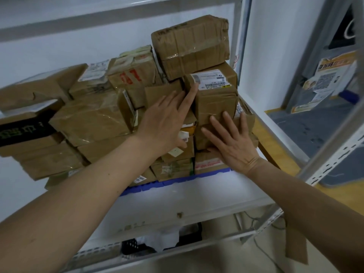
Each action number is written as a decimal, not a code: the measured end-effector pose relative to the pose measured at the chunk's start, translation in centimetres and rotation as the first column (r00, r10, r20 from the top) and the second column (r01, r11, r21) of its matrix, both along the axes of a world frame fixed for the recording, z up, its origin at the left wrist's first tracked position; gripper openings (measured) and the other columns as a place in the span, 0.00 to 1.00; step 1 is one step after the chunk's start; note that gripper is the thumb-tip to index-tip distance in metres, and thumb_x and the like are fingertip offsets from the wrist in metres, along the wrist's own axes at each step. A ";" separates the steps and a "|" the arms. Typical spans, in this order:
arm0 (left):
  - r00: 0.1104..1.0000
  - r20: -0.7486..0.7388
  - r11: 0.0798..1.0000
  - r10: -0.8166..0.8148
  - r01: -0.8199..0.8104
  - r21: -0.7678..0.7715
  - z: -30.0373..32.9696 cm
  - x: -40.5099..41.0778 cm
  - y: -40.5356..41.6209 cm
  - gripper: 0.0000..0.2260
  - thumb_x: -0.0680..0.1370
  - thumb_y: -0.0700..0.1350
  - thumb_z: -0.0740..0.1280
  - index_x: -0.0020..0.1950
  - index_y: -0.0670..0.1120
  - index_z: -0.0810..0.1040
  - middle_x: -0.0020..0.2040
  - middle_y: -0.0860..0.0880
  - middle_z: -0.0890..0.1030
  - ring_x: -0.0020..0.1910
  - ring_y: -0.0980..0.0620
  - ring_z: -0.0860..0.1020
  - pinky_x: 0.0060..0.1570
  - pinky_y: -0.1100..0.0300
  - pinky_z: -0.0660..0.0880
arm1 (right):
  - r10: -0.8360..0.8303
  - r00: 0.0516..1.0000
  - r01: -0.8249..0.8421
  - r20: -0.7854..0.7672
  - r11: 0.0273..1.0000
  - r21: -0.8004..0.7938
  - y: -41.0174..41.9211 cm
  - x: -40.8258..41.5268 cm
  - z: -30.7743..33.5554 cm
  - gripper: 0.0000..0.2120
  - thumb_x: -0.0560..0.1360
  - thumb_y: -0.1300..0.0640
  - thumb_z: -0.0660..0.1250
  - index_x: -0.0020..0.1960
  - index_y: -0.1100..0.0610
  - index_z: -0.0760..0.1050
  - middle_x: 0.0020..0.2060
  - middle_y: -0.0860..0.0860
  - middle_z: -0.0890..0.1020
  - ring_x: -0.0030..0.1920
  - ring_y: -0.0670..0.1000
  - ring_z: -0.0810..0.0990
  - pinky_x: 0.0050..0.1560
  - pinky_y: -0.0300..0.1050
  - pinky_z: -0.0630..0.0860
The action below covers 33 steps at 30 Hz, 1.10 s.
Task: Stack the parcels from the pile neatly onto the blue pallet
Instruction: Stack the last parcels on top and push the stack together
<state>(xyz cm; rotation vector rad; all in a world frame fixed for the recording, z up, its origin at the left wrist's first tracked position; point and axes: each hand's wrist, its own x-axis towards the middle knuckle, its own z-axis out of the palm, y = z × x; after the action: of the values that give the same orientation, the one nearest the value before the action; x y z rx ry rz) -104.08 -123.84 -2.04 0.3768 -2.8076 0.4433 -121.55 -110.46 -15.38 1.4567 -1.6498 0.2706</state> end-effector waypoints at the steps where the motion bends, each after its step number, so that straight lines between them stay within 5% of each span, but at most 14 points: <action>1: 1.000 -0.006 1.000 -0.002 0.002 -0.003 0.0 0.0 0.1 0.66 0.59 0.64 0.78 0.76 0.49 0.31 0.77 0.44 0.58 0.75 0.44 0.59 0.73 0.53 0.55 | 0.005 1.000 -0.006 0.003 1.000 0.005 0.2 0.1 0.0 0.38 0.75 0.42 0.64 0.77 0.49 0.48 0.76 0.54 0.53 0.76 0.59 0.42 0.72 0.67 0.42; 5: 0.999 -0.036 1.000 -0.019 0.019 -0.003 0.1 0.6 0.4 0.64 0.59 0.65 0.77 0.77 0.49 0.33 0.76 0.43 0.60 0.75 0.43 0.60 0.73 0.53 0.54 | 0.081 0.994 -0.075 -0.074 0.994 0.078 0.8 1.5 -0.4 0.37 0.77 0.45 0.63 0.78 0.51 0.46 0.77 0.53 0.45 0.76 0.59 0.43 0.72 0.67 0.43; 10: 0.995 -0.080 0.994 -0.059 0.051 -0.097 0.1 3.0 0.7 0.59 0.62 0.64 0.76 0.78 0.48 0.40 0.76 0.41 0.60 0.75 0.42 0.59 0.73 0.50 0.53 | 0.277 0.919 -0.171 -0.280 0.921 0.350 0.4 4.7 -1.9 0.38 0.73 0.53 0.68 0.77 0.53 0.52 0.77 0.53 0.44 0.76 0.59 0.41 0.72 0.67 0.38; 15: 0.961 -0.267 0.982 -0.075 0.025 -0.186 -3.7 7.6 0.2 0.38 0.75 0.57 0.64 0.78 0.45 0.51 0.78 0.40 0.54 0.77 0.42 0.51 0.75 0.45 0.50 | 0.328 0.815 -0.053 -0.477 0.863 0.503 -1.8 6.6 -2.4 0.41 0.75 0.52 0.62 0.77 0.58 0.39 0.75 0.60 0.35 0.75 0.61 0.33 0.71 0.64 0.30; 20: 0.982 -0.165 0.957 0.088 -0.130 -0.259 -7.8 10.0 -0.3 0.38 0.76 0.60 0.64 0.78 0.50 0.49 0.77 0.42 0.48 0.77 0.40 0.48 0.74 0.44 0.46 | 0.320 0.745 0.086 -0.585 0.825 0.559 -4.3 6.2 -1.2 0.40 0.77 0.51 0.59 0.76 0.59 0.34 0.71 0.63 0.30 0.70 0.65 0.26 0.67 0.65 0.24; 25: 0.950 -0.297 0.985 0.093 -0.131 -0.111 -9.6 10.6 0.1 0.37 0.76 0.57 0.66 0.78 0.49 0.51 0.77 0.39 0.51 0.77 0.40 0.49 0.74 0.43 0.50 | 0.334 0.748 0.089 -0.573 0.806 0.586 -4.7 5.7 -0.9 0.41 0.76 0.52 0.59 0.76 0.60 0.34 0.72 0.62 0.31 0.72 0.64 0.29 0.68 0.64 0.27; 29: 0.774 -0.593 0.974 0.221 -0.142 0.179 -11.2 13.0 -0.2 0.32 0.77 0.53 0.67 0.76 0.45 0.55 0.77 0.38 0.53 0.76 0.38 0.50 0.73 0.40 0.52 | 0.420 0.691 -0.070 -0.589 0.849 0.524 -5.1 7.4 -1.0 0.31 0.77 0.56 0.50 0.77 0.59 0.45 0.76 0.59 0.45 0.76 0.60 0.41 0.74 0.60 0.36; 33: 0.302 -0.661 0.726 0.687 -0.238 0.645 -12.0 14.2 -1.5 0.36 0.79 0.53 0.65 0.78 0.43 0.49 0.78 0.38 0.46 0.77 0.40 0.46 0.74 0.42 0.49 | 0.499 0.632 -0.186 -0.593 0.841 0.509 -7.9 11.7 0.0 0.29 0.77 0.57 0.47 0.77 0.60 0.48 0.77 0.56 0.51 0.77 0.57 0.49 0.75 0.57 0.45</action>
<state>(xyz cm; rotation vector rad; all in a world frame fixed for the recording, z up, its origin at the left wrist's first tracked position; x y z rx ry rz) -89.83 -125.35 -14.01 1.1909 -1.6215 -0.2872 -109.86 -118.37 -15.38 1.8820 -0.7811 -0.4298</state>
